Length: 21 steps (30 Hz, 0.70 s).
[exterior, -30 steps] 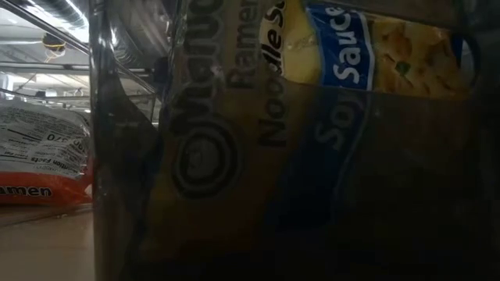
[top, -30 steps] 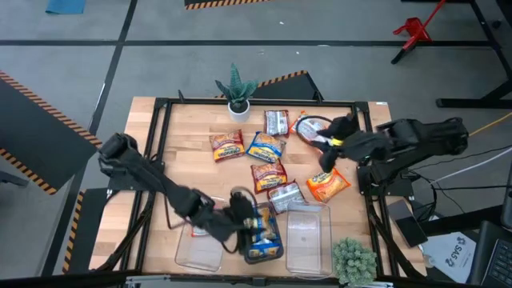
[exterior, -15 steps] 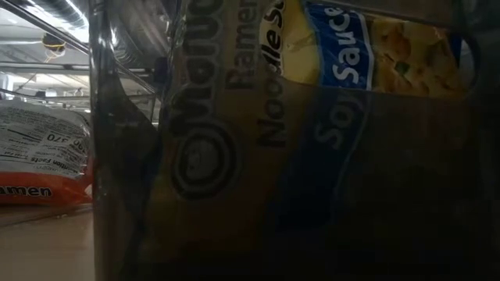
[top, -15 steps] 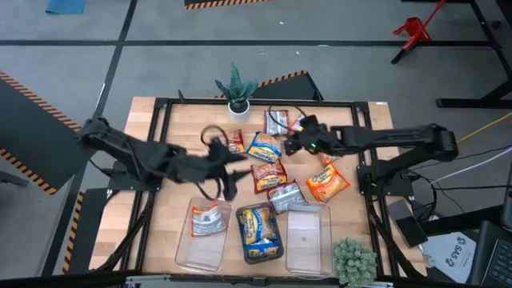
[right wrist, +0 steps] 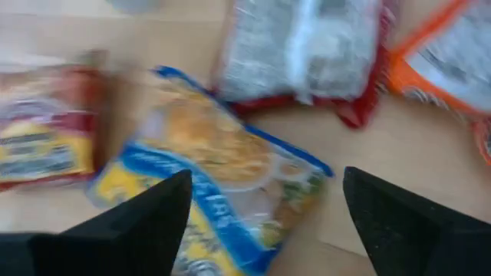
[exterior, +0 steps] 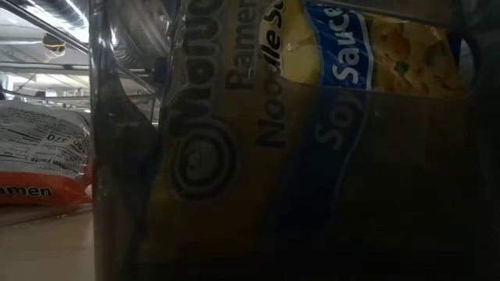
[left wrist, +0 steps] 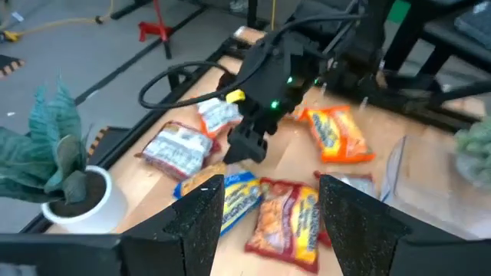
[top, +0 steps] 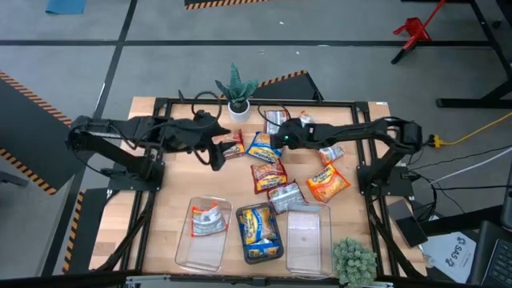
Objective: Sort Maruchan noodles
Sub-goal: Put the blue noodle pack into the black bin
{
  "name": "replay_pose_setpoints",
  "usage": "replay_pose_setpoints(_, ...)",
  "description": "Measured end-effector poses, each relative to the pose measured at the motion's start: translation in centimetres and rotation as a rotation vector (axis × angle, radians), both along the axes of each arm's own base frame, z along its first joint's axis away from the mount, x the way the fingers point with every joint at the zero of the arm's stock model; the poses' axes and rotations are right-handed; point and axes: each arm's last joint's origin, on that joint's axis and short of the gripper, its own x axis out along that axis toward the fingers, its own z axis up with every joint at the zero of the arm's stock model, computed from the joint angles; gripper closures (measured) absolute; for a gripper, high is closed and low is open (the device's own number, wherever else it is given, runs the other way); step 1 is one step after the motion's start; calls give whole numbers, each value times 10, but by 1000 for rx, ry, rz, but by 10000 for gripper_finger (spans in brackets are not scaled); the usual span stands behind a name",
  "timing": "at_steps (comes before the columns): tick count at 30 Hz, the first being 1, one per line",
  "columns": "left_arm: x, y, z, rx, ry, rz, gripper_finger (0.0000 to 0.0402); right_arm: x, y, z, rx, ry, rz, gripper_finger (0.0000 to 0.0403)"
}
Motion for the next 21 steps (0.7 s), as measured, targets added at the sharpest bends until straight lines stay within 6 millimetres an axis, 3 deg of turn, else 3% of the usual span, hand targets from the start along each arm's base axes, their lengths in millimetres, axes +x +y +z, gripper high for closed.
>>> replay_pose_setpoints(7, 3, 21, -7, -19, 63, -51, 195, 15, -3, -33, 80, -31, -65, 71)
replay_pose_setpoints(15, 1, 42, -7, 1, 84, -72, 195, 24, -9, -51, 150, -85, -96, 80)
replay_pose_setpoints(18, 1, 48, -7, 6, 89, -66, 195, 24, -9, -52, 151, -79, -97, 127)
replay_pose_setpoints(21, 0, 52, -7, 21, 100, -57, 195, 23, -9, -53, 152, -75, -100, 212)
